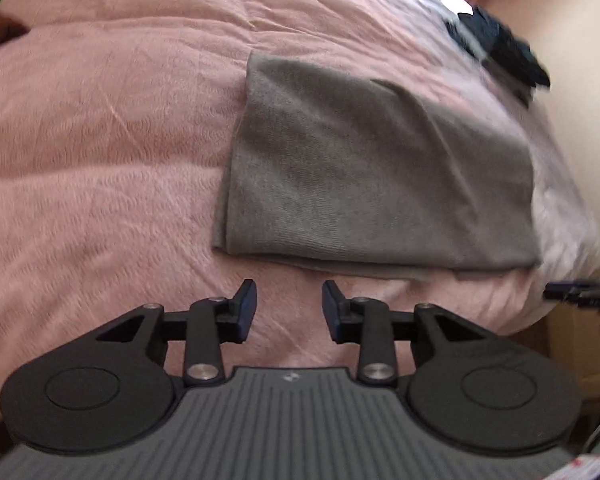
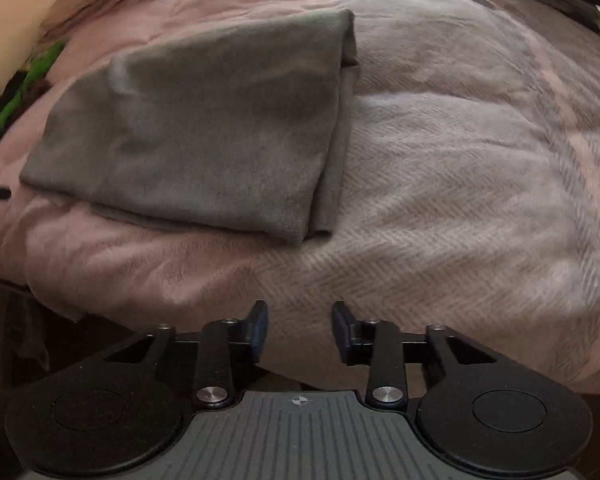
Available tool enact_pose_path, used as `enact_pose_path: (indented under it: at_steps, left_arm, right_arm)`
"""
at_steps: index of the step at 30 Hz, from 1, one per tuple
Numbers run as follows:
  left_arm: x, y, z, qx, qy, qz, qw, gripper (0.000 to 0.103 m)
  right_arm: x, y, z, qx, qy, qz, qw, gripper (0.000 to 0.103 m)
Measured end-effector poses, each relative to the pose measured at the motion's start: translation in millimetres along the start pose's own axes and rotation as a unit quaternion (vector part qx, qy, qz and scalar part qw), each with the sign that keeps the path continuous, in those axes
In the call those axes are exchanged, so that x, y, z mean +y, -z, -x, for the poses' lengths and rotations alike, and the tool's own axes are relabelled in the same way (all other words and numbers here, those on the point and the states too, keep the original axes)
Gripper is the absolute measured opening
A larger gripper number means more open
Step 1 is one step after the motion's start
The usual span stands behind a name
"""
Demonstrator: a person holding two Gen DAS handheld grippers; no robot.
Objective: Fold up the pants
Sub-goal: 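Fold the lifted edge over the sweatshirt and open both grippers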
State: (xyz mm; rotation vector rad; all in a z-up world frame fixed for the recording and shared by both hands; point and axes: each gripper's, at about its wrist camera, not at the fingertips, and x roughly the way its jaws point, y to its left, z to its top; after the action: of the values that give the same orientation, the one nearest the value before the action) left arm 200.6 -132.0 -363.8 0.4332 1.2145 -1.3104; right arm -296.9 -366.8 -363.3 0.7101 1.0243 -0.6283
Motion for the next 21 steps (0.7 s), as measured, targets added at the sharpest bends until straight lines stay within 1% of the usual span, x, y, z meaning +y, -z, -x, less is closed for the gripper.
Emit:
enact_pose_path:
  at_steps: [2, 4, 6, 8, 11, 15, 17, 18, 19, 20, 21]
  left_arm:
    - [6.9, 1.5, -0.4, -0.014, 0.013, 0.041, 0.9990, 0.038]
    - [14.1, -2.0, -4.1, -0.023, 0.024, 0.075, 0.9966, 0.038]
    - [23.4, -6.6, -8.0, -0.030, 0.035, 0.111, 0.9928, 0.038]
    - [34.3, -10.1, -9.5, -0.041, 0.048, 0.151, 0.9865, 0.038]
    - [47.1, -15.6, -13.1, -0.049, 0.070, 0.197, 0.9766, 0.039]
    - [56.1, -15.2, -19.2, -0.052, 0.082, 0.229, 0.9687, 0.039]
    - [59.8, -14.3, -21.5, -0.054, 0.088, 0.240, 0.9652, 0.037]
    - [61.8, -13.8, -23.0, -0.056, 0.090, 0.246, 0.9635, 0.036]
    - [62.1, -13.7, -24.9, -0.057, 0.091, 0.249, 0.9625, 0.036]
    - [62.6, -13.9, -25.6, -0.057, 0.092, 0.250, 0.9623, 0.033]
    - [62.8, -13.8, -26.7, -0.060, 0.088, 0.246, 0.9634, 0.022]
  right_arm:
    - [-5.5, -1.2, 1.3, -0.026, -0.029, -0.064, 0.997, 0.043]
    - [-12.4, -4.8, 0.6, -0.048, -0.040, -0.131, 0.989, 0.043]
    - [-22.1, -7.8, -0.6, -0.070, -0.064, -0.214, 0.972, 0.043]
    - [-31.6, -7.3, -4.9, -0.085, -0.088, -0.283, 0.951, 0.043]
    - [-37.1, -1.1, -14.2, -0.095, -0.110, -0.354, 0.924, 0.042]
    - [-46.7, 5.1, -20.2, -0.126, -0.135, -0.428, 0.885, 0.042]
    - [-49.4, 5.6, -21.3, -0.138, -0.143, -0.450, 0.871, 0.042]
    - [-48.8, 3.9, -22.0, -0.143, -0.141, -0.452, 0.869, 0.037]
    - [-46.8, 2.1, -22.9, -0.150, -0.134, -0.449, 0.871, 0.034]
    - [-45.9, 0.8, -23.9, -0.149, -0.126, -0.447, 0.873, 0.027]
    - [-45.8, -0.6, -26.1, -0.145, -0.122, -0.447, 0.874, 0.012]
